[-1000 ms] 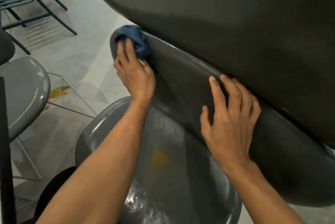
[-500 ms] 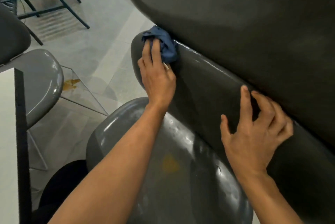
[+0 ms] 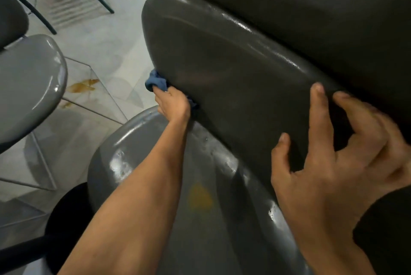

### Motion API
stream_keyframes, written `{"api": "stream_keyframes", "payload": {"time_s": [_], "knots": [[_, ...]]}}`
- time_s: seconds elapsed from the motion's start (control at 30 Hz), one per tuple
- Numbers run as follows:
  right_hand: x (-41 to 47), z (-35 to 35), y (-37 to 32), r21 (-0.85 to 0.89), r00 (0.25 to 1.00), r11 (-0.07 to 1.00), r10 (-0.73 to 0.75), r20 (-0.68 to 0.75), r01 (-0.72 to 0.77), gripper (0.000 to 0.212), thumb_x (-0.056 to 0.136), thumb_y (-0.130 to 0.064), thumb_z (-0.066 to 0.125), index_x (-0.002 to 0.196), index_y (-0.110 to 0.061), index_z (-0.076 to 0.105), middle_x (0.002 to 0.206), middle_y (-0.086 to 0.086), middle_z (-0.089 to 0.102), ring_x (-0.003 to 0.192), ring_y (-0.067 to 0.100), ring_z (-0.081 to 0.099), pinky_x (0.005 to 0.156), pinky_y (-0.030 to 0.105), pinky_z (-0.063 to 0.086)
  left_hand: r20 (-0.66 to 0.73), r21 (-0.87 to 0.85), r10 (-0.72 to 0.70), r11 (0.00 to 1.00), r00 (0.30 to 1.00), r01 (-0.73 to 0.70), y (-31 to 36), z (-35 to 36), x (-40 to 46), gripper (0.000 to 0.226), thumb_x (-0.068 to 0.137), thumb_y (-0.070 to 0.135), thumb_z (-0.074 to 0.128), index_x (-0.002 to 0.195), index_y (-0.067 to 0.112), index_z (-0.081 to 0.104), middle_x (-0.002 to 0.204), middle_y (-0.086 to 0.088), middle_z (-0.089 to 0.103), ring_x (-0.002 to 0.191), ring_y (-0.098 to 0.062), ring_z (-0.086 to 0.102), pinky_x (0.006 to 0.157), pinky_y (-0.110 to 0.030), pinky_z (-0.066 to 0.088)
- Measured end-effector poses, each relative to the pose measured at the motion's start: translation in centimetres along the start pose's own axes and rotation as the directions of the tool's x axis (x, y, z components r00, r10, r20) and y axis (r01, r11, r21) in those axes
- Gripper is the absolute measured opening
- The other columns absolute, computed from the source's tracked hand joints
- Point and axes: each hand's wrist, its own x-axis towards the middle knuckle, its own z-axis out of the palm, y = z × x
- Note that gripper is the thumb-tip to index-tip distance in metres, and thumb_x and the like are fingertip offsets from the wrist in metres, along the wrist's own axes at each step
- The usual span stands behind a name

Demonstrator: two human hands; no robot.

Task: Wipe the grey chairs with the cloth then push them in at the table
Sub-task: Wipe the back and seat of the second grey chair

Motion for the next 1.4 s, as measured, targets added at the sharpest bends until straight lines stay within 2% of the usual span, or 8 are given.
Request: {"api": "stream_keyframes", "payload": {"time_s": [0.17,0.37,0.6,0.9,1.03,1.13,1.3,1.4], "knots": [[0.0,0.2,-0.2,0.007,1.0,1.0,0.009,0.0,-0.009,0.061,0.093,-0.028,0.06,0.151,-0.02,0.045,0.146,0.004,0.03,0.134,0.027,0.026,0.105,0.054,0.028,0.116,-0.191,-0.191,0.959,0.975,0.211,-3.3,1.3,-2.3,0.053,0.098,0.018,0.037,0.151,0.025,0.039,0.141,-0.014,0.052,0.121,-0.037,0.059,0.1,-0.044,0.052],[0.2,-0.3,-0.5,-0.006,1.0,1.0,0.02,0.001,-0.02,0.059,0.092,-0.026,0.06,0.15,-0.02,0.048,0.145,0.004,0.035,0.134,0.027,0.03,0.106,0.05,0.024,-0.095,-0.292,0.232,0.923,0.968,-0.25,6.2,-0.5,-8.7,0.057,0.101,0.004,0.038,0.157,0.014,0.032,0.152,-0.009,0.037,0.138,-0.023,0.042,0.116,-0.03,0.034],[0.3,-0.5,-0.4,0.006,1.0,1.0,0.012,0.02,-0.012,0.06,0.093,-0.025,0.059,0.151,-0.02,0.046,0.147,0.003,0.031,0.136,0.026,0.029,0.108,0.049,0.022,-0.027,-0.087,0.826,0.559,0.563,-0.824,2.0,-0.6,-15.4,0.058,0.089,0.0,0.046,0.146,0.006,0.037,0.152,-0.027,0.04,0.134,-0.022,0.038,0.116,-0.017,0.019],[0.3,-0.7,-0.2,-0.019,0.999,1.0,-0.007,0.032,0.007,0.063,0.093,-0.024,0.058,0.154,-0.02,0.042,0.15,0.002,0.029,0.14,0.024,0.026,0.111,0.046,0.018,0.148,-0.159,0.076,0.986,0.986,-0.052,-5.5,1.9,-13.6,0.055,0.097,0.011,0.039,0.152,0.011,0.038,0.154,-0.014,0.038,0.134,-0.037,0.045,0.114,-0.037,0.034],[0.3,-1.3,-0.6,0.014,0.999,1.0,0.024,0.027,-0.025,0.067,0.088,-0.017,0.061,0.153,-0.017,0.042,0.15,0.005,0.04,0.139,0.025,0.032,0.111,0.046,0.02,0.035,-0.295,0.213,0.936,0.977,-0.193,1.0,0.5,-13.5,0.054,0.099,0.005,0.041,0.152,0.015,0.041,0.148,-0.011,0.041,0.137,-0.027,0.045,0.118,-0.04,0.034],[0.5,-1.6,-0.7,0.032,0.999,0.999,0.027,0.04,-0.028,0.069,0.086,-0.012,0.062,0.152,-0.014,0.043,0.148,0.008,0.046,0.138,0.026,0.035,0.109,0.046,0.021,-0.024,-0.301,0.532,0.804,0.847,-0.513,5.4,-1.1,-16.1,0.061,0.094,0.006,0.041,0.155,0.006,0.035,0.155,-0.015,0.038,0.146,-0.024,0.037,0.122,-0.039,0.03],[0.6,-2.1,-0.6,0.106,0.999,0.994,0.032,0.044,-0.036,0.058,0.094,-0.016,0.055,0.151,-0.014,0.045,0.149,0.008,0.047,0.139,0.024,0.033,0.108,0.045,0.023,0.036,-0.141,0.917,0.398,0.397,-0.906,1.8,-1.4,-20.6,0.061,0.092,-0.003,0.059,0.146,0.018,0.039,0.154,-0.012,0.035,0.131,-0.009,0.041,0.112,-0.017,0.024],[0.7,-2.4,-0.6,0.137,0.997,0.989,0.042,0.06,-0.05,0.057,0.094,-0.019,0.049,0.151,-0.014,0.045,0.15,0.007,0.047,0.141,0.023,0.031,0.108,0.044,0.022,0.259,-0.09,0.861,0.473,0.438,-0.877,-5.0,-0.9,-20.7,0.062,0.097,0.024,0.062,0.148,0.035,0.028,0.156,0.0,0.03,0.127,-0.018,0.041,0.106,-0.004,0.022]]}}
